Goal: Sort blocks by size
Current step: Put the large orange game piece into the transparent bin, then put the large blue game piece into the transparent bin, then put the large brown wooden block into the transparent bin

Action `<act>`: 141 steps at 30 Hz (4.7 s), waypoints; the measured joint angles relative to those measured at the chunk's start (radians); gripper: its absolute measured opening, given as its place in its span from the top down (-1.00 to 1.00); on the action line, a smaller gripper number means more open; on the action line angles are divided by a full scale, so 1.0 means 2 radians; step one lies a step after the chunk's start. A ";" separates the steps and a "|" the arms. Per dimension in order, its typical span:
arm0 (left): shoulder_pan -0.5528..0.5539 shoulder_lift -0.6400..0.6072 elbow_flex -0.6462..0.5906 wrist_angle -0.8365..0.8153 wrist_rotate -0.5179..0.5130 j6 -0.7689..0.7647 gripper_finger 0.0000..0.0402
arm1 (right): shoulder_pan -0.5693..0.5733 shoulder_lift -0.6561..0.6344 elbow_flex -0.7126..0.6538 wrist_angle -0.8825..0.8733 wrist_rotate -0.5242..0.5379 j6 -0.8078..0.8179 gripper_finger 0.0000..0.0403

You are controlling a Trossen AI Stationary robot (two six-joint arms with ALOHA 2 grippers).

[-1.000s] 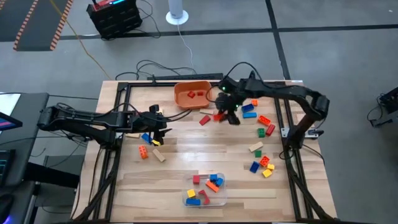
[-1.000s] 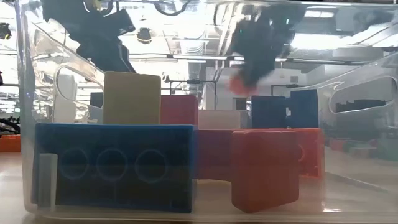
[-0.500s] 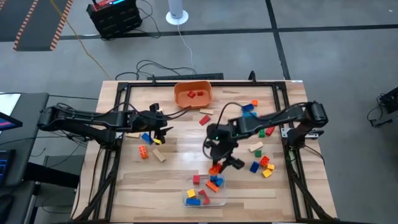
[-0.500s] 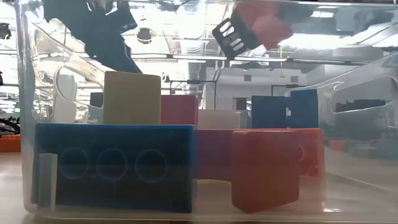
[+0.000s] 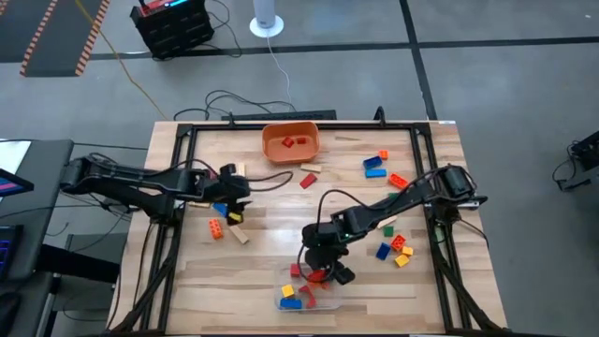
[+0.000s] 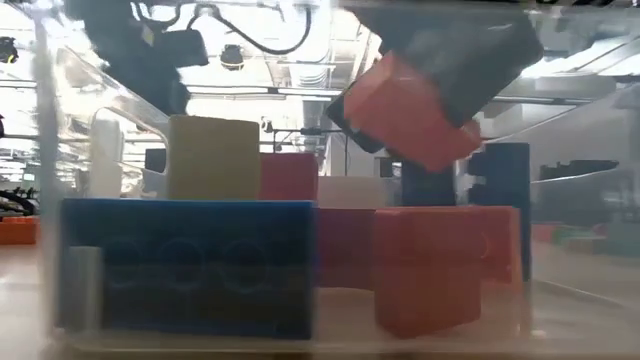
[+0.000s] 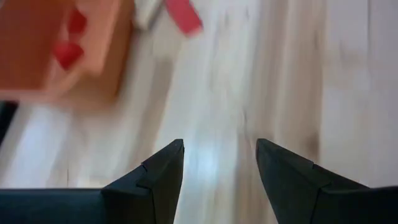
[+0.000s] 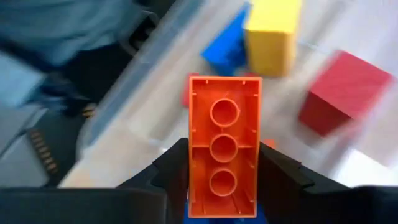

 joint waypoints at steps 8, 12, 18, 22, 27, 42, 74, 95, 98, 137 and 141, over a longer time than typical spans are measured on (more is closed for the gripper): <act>-0.021 0.000 0.026 -0.187 -0.002 -0.152 0.03 | 0.013 -0.018 0.002 -0.029 0.097 0.015 -0.20; -0.002 0.005 0.025 -0.254 -0.028 -0.187 0.03 | 0.014 -0.051 0.007 -0.052 0.138 0.035 -0.21; 0.013 0.006 0.024 -0.274 -0.004 -0.089 0.03 | 0.031 -0.107 0.008 -0.077 0.202 0.035 -0.19; 0.013 0.030 0.006 -0.254 -0.002 0.005 0.03 | 0.031 -0.131 0.006 -0.122 0.283 0.026 -0.19; 0.005 0.095 0.009 -0.230 0.002 0.024 -0.01 | 0.017 -0.159 -0.044 -0.124 0.326 0.032 -0.19; -0.013 0.221 0.028 -0.222 0.039 0.065 -0.35 | -0.025 -0.295 -0.196 -0.037 0.327 0.085 -0.19; -0.139 0.194 0.195 0.094 0.136 -0.022 0.27 | -0.046 -0.306 -0.213 -0.076 0.419 0.178 -0.19; -0.174 0.281 0.195 0.196 0.263 -0.112 -0.11 | -0.056 -0.306 -0.212 -0.069 0.419 0.172 -0.19; -0.171 0.282 0.208 0.140 0.264 -0.094 -0.23 | -0.056 -0.306 -0.212 -0.069 0.419 0.172 -0.19; -0.174 0.267 0.116 -0.120 0.048 0.075 0.57 | -0.038 -0.305 -0.212 -0.062 0.416 0.172 -0.19; -0.174 0.235 0.154 -0.096 0.047 0.075 0.57 | -0.038 -0.305 -0.212 -0.063 0.416 0.172 -0.19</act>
